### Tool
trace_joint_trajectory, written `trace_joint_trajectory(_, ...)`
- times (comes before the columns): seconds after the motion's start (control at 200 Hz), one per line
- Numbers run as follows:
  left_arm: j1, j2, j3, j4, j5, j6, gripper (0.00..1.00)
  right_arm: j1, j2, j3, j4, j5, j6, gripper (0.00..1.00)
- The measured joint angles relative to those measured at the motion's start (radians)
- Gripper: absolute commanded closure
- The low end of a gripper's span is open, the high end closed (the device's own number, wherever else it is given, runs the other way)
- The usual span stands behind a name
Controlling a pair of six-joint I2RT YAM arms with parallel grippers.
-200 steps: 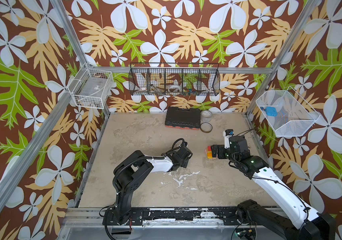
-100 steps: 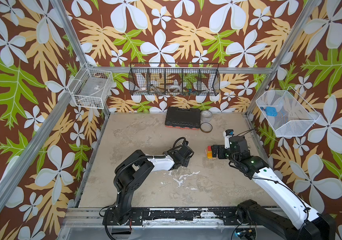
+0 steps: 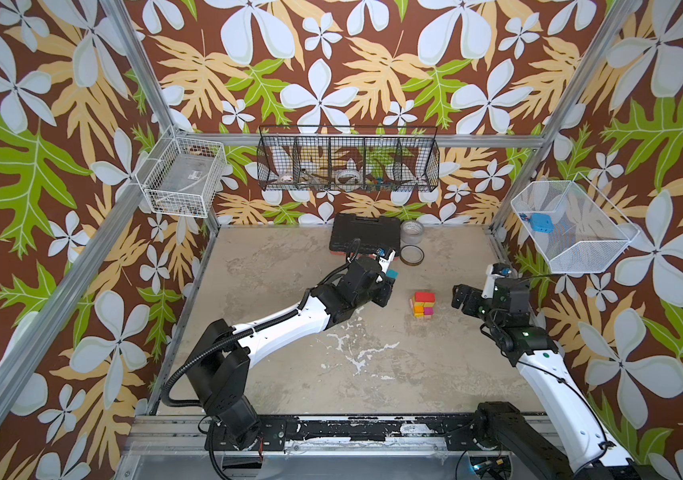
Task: Build the wood block tower
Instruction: 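Move the teal triangle over the red block while the right gripper draws back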
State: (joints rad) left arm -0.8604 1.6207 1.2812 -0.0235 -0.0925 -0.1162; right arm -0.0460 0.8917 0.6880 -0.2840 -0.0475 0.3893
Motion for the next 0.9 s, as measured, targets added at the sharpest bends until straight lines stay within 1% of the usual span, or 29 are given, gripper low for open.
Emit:
trace_joint_trajectory(0.085, 0.000, -0.018, 0.017, 0.002, 0.039, 0.078, 1.00, -0.073, -0.016, -0.017, 0.014, -0.043, 0.006, 0.02)
trace_joint_trajectory(0.16, 0.000, -0.028, 0.019, 0.013, 0.079, 0.161, 1.00, -0.105, -0.021, -0.025, 0.036, -0.070, 0.023, 0.02)
trace_joint_trajectory(0.24, 0.000, -0.042, -0.005, 0.036, 0.150, 0.282, 1.00, -0.113, -0.016, -0.027, 0.052, -0.087, 0.026, 0.02)
trace_joint_trajectory(0.356, -0.008, -0.072, -0.079, 0.060, 0.249, 0.467, 1.00, -0.117, 0.006, -0.029, 0.082, -0.093, 0.030, 0.02)
trace_joint_trajectory(0.421, -0.012, -0.074, -0.099, 0.075, 0.288, 0.537, 1.00, -0.117, 0.023, -0.029, 0.094, -0.093, 0.038, 0.02)
trace_joint_trajectory(0.491, -0.011, -0.060, -0.086, 0.074, 0.322, 0.599, 1.00, -0.117, 0.040, -0.029, 0.107, -0.092, 0.049, 0.02)
trace_joint_trajectory(0.561, -0.010, -0.014, -0.023, 0.046, 0.361, 0.651, 1.00, -0.117, 0.054, -0.029, 0.121, -0.089, 0.055, 0.02)
trace_joint_trajectory(0.676, -0.010, 0.102, 0.140, -0.051, 0.420, 0.722, 1.00, -0.117, 0.071, -0.030, 0.144, -0.081, 0.075, 0.02)
trace_joint_trajectory(0.806, -0.010, 0.241, 0.323, -0.186, 0.468, 0.776, 1.00, -0.117, 0.085, -0.030, 0.165, -0.069, 0.077, 0.02)
trace_joint_trajectory(0.896, -0.010, 0.315, 0.416, -0.269, 0.491, 0.802, 1.00, -0.117, 0.088, -0.030, 0.169, -0.055, 0.078, 0.02)
